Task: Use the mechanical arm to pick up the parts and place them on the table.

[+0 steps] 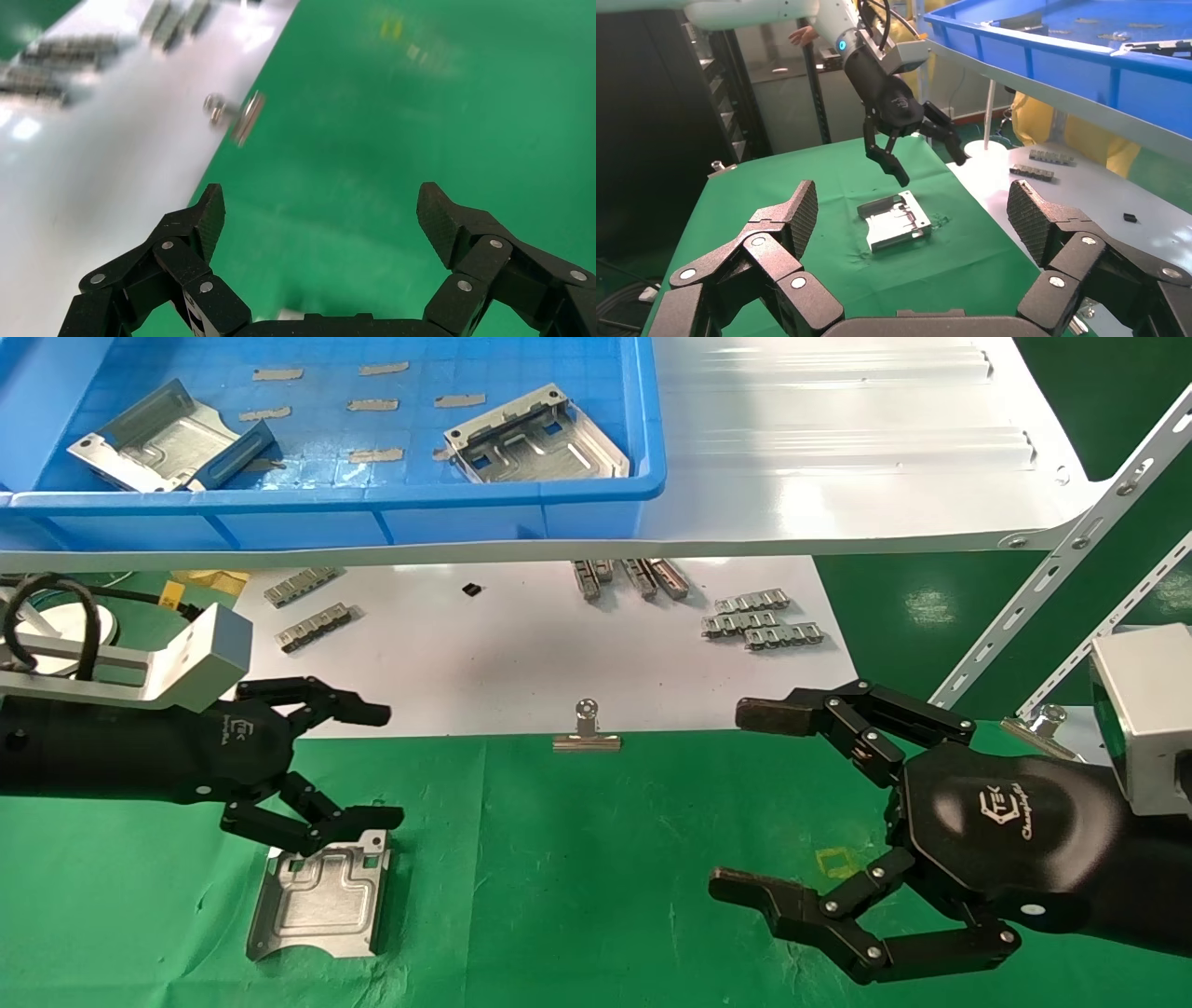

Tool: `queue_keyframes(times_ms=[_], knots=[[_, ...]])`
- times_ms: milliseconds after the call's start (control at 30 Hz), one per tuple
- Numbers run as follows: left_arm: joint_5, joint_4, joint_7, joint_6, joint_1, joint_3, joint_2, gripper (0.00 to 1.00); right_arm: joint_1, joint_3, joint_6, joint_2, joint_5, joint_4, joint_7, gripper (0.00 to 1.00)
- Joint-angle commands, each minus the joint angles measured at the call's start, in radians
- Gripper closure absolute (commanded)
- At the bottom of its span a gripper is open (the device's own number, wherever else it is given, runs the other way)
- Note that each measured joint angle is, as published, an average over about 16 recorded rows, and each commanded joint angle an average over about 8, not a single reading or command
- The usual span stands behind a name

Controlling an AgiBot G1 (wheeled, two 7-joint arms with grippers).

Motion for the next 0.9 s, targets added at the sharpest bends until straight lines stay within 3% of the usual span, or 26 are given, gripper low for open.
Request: queue_keyframes(times_ms=[33, 900], knots=[[-0.004, -0.019, -0.006, -0.002, 0.016, -0.018, -0.005, 0.00, 0.000, 0.000, 0.000, 0.000, 0.000, 0.000, 0.000, 0.00], [-0.087, -0.418, -0.137, -0.047, 0.340, -0.394, -0.101, 0.00, 0.000, 0.000, 0.000, 0.000, 0.000, 0.000, 0.000, 0.00]])
